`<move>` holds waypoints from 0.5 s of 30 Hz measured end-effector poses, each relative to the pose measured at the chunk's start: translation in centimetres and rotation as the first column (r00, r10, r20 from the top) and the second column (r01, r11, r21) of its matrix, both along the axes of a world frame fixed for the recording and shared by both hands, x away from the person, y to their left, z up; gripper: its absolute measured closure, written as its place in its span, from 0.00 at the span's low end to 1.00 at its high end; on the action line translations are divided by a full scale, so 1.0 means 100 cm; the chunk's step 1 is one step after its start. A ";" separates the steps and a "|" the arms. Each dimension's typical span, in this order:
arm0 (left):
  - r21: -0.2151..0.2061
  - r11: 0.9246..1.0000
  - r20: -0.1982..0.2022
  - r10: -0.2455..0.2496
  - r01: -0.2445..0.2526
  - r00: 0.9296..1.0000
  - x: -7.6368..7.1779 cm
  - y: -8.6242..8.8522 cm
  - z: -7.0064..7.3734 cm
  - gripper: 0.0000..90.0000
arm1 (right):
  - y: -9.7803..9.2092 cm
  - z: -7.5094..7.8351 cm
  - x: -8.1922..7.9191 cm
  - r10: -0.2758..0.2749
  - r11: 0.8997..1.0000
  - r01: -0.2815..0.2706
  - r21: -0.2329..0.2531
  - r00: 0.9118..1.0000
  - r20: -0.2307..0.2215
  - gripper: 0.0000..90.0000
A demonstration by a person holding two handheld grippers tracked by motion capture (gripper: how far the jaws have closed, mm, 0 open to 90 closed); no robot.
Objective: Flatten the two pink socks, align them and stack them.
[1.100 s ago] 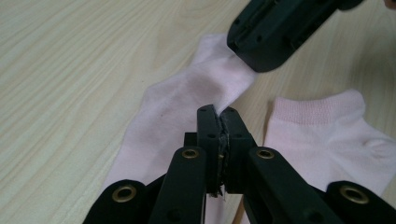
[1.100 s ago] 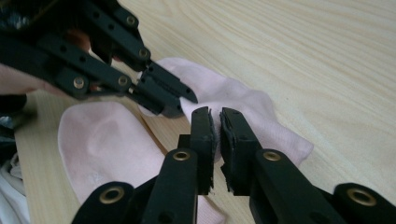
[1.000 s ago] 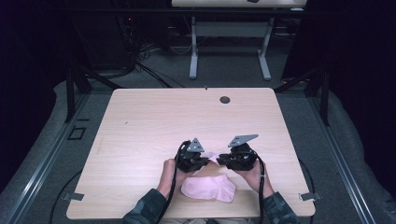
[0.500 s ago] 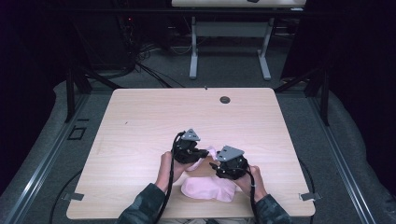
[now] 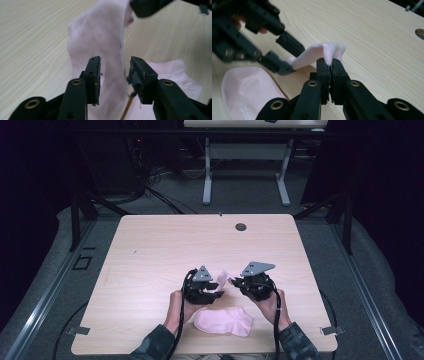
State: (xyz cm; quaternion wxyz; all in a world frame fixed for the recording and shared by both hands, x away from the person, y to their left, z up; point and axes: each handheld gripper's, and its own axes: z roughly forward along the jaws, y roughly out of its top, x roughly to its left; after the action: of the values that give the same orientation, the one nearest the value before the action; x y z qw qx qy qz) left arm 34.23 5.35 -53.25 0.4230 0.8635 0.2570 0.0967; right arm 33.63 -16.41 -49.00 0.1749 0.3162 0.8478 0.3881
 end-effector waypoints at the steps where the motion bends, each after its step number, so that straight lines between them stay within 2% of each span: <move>1: 0.011 1.000 0.015 0.013 -0.013 1.000 -0.004 -0.001 -0.002 0.60 | 0.000 0.003 0.000 -0.011 1.000 0.011 0.006 1.000 -0.011 0.97; 4: 0.074 0.996 0.048 0.036 -0.040 0.998 -0.013 -0.004 -0.007 0.54 | -0.001 0.009 0.000 -0.029 0.999 0.030 0.013 0.999 -0.034 0.97; 5: 0.091 0.995 0.044 0.042 -0.046 0.998 -0.015 -0.006 -0.010 0.54 | -0.001 0.010 -0.001 -0.036 0.999 0.037 0.020 0.999 -0.037 0.97; 8: 0.118 0.991 0.051 0.053 -0.058 0.997 -0.016 -0.009 -0.015 0.57 | -0.001 0.012 -0.002 -0.037 0.999 0.038 0.016 0.998 -0.047 0.97; 10: 0.127 0.990 0.058 0.051 -0.058 0.997 -0.017 -0.011 -0.016 0.65 | -0.001 0.013 -0.003 -0.037 0.999 0.038 0.016 0.998 -0.054 0.97; 15: 0.096 0.994 0.067 0.040 -0.046 0.997 -0.014 -0.008 -0.014 0.93 | -0.005 0.014 -0.004 -0.033 0.999 0.034 0.018 0.998 -0.061 0.97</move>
State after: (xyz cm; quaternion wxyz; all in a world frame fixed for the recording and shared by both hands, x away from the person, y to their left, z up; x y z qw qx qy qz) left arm 32.86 4.55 -54.67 0.3864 0.8737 0.2566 0.1464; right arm 33.23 -16.89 -47.57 0.1527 0.3436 0.8435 0.3835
